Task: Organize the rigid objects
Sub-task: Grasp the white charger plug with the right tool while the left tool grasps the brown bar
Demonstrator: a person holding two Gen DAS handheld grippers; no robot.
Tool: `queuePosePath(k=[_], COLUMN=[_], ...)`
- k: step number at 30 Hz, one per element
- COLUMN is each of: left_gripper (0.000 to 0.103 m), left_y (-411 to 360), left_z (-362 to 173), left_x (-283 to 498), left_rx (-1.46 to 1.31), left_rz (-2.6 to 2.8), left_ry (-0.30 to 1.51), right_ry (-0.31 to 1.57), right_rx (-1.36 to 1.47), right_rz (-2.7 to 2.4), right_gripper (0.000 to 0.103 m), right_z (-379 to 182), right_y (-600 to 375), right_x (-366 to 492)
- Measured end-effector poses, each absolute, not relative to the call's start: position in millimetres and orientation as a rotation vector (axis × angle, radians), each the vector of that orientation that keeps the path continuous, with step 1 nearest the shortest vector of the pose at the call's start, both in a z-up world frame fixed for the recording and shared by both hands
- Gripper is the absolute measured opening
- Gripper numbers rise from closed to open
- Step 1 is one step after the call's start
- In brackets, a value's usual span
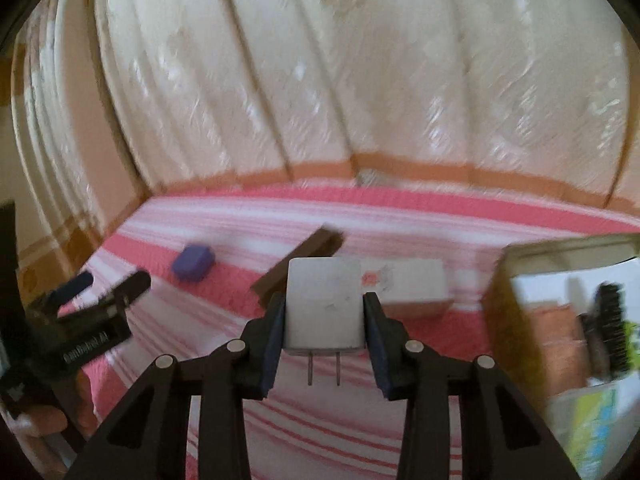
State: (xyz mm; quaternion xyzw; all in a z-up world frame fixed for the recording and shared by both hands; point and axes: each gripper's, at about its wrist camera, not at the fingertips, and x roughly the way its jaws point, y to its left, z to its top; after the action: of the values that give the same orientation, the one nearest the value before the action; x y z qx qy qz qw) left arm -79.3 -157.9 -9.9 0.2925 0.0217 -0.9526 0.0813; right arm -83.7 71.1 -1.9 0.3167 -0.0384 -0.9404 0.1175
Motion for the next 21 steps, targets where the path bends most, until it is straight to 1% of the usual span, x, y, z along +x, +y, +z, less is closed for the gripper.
queuePosePath(k=[2,6,7,9,11,13,14,16,18,19,21], left_gripper=[0.102,0.101,0.094,0.089,0.089,0.089,0.087,0.076,0.07,0.069,0.069], left_y=[-153,-138,-129,-107,-87,-74,-69,-63,-58,-56,-52], left_z=[-9,-12,-13,-14,-15,-16,-16,-20,-25,-27,-30], left_x=[-80,-91,-96,-103,-108,-116,-122,-136,-149,-155,-162], left_rx=[0.874,0.906,0.917,0.932,0.934,0.948,0.966,1.048,1.144,1.18,1.221], left_rz=[-2.868,-2.912,-2.917,-2.944,-2.971,-2.992,-3.0,-3.012,-3.003,-2.997,-2.996], left_ry=[0.073,0.151,0.126,0.018,-0.077,-0.13,-0.136,-0.116,-0.11,-0.106,-0.11], right_ry=[-0.115,-0.077,-0.068,-0.084,-0.096,-0.089,-0.091,-0.086,-0.075,-0.075,-0.084], right_rx=[0.866,0.77,0.766,0.771,0.78,0.775,0.771,0.768,0.769,0.774,0.785], right_rz=[-2.833,-2.994,-3.02,-3.03,-3.032,-3.046,-3.05,-3.055,-3.061,-3.061,-3.058], right_gripper=[0.041,0.041,0.041,0.041,0.041,0.041,0.041,0.041,0.041,0.041,0.041], right_z=[10,27,28,28,28,29,29,29,27,26,23], right_y=[82,99,102,106,107,107,108,108,108,108,110], right_x=[-78,-69,-69,-70,-73,-73,-72,-72,-74,-75,-75])
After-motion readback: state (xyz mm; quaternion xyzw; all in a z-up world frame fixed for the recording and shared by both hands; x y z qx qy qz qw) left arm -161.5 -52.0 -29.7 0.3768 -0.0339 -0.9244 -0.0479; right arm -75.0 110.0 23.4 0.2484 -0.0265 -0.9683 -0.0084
